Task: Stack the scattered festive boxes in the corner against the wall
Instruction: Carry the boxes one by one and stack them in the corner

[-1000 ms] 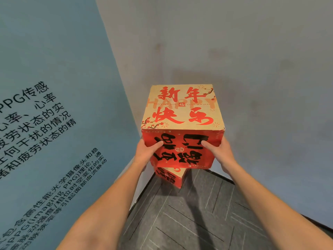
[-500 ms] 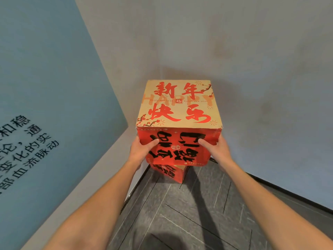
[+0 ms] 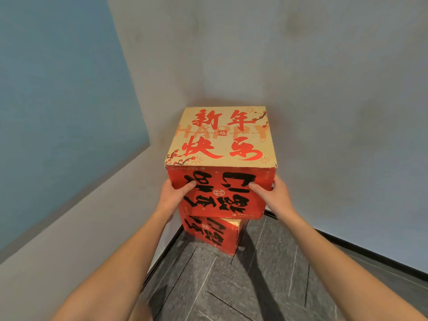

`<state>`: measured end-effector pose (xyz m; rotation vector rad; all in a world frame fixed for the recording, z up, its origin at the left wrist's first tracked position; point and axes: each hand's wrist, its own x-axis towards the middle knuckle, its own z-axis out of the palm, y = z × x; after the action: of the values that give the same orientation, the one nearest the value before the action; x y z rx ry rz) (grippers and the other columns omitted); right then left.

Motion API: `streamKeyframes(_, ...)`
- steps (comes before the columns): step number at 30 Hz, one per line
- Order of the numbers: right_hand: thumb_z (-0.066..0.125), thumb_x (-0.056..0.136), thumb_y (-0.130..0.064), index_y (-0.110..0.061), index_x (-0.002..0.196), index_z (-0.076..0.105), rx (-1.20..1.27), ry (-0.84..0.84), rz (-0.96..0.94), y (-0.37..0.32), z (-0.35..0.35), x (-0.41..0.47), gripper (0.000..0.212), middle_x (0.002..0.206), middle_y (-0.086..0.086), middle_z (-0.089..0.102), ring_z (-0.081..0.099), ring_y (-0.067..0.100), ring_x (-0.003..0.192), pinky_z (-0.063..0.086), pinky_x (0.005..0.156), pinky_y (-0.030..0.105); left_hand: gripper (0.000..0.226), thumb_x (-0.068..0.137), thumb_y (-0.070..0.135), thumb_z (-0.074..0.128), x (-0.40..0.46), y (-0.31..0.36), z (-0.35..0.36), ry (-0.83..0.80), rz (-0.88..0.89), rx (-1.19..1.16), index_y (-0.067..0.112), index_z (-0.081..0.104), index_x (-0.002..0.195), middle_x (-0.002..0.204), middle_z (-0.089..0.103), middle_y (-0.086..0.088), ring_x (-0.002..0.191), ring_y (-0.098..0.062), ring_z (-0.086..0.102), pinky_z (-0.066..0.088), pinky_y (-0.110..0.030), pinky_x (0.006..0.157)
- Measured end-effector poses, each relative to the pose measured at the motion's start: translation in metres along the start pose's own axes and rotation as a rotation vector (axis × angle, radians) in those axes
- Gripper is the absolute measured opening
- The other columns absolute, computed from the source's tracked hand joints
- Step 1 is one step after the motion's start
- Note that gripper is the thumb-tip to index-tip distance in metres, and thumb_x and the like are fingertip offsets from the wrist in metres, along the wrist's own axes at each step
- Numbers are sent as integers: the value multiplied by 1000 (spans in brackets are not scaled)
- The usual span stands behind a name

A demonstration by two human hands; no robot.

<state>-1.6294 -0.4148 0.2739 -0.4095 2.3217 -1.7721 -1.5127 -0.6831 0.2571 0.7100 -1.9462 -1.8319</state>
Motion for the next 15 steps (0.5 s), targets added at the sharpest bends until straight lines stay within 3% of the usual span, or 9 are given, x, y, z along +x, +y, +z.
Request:
streamKeyframes(5, 77, 83, -37, -29, 128, 55, -36, 25, -44, 15, 7, -7, 50, 105, -24, 65, 60, -7, 93, 49, 75, 18, 67, 76, 31, 84, 2, -19, -1, -6, 5, 1, 17, 51, 134, 120, 69, 2, 106, -16, 67, 57, -41, 92)
streamKeyframes(9, 77, 83, -39, -33, 130, 53, -34, 38, -41, 27, 10, -7, 53, 107, -23, 66, 61, -4, 98, 54, 87, 33, 65, 77, 29, 84, 2, -27, -1, -7, 13, -3, 17, 52, 132, 120, 69, 0, 106, -17, 68, 57, -41, 91)
streamKeyframes(15, 77, 81, -45, -37, 129, 53, -29, 30, -34, 38, 13, -4, 54, 112, -19, 67, 65, 7, 105, 55, 93, 46, 62, 75, 33, 85, 8, -35, -3, -38, 18, 27, 21, 55, 128, 118, 71, 2, 105, -17, 69, 56, -46, 93)
